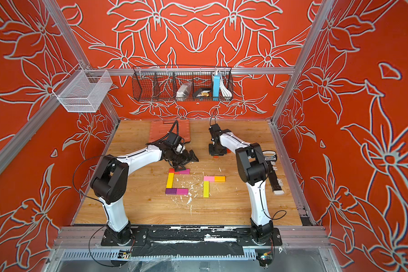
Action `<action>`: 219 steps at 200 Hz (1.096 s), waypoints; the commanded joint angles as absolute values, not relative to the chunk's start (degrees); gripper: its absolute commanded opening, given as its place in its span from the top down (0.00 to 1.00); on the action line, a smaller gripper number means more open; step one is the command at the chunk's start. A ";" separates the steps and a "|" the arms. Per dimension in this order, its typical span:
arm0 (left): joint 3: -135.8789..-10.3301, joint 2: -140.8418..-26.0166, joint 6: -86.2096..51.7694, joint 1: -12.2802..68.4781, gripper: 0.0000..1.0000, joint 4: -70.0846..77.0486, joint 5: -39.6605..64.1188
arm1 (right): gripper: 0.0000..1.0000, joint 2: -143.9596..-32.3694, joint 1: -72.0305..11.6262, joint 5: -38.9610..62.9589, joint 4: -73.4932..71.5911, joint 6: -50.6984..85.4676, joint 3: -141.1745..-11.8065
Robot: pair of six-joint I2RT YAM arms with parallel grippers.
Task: Assemble the letter c with building blocks
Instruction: Pick up the building block from the center of the board, then assemble the building block at the center of the board.
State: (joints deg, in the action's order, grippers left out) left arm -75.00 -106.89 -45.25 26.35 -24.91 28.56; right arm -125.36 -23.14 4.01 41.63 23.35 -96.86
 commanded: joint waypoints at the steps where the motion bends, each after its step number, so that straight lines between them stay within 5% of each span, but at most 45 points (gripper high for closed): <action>1: -74.19 -103.68 -45.44 26.46 0.01 -25.48 27.34 | 0.83 -124.66 -23.25 3.75 43.77 24.36 -96.13; 60: -71.58 -96.53 -44.88 26.32 0.02 -27.48 26.24 | 0.87 -110.73 -25.49 5.45 42.30 28.68 -86.19; 153: -59.34 -80.20 -46.83 26.48 0.01 -27.45 24.35 | 0.86 -77.52 -35.23 3.14 37.17 49.43 -49.27; 219: -53.19 -75.35 -48.77 27.98 0.01 -24.58 22.81 | 0.85 -71.33 -38.26 2.82 34.50 57.84 -34.55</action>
State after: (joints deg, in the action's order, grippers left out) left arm -54.70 -77.08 -47.64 27.16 -26.22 24.01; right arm -72.51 -36.86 4.47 36.67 52.88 -37.06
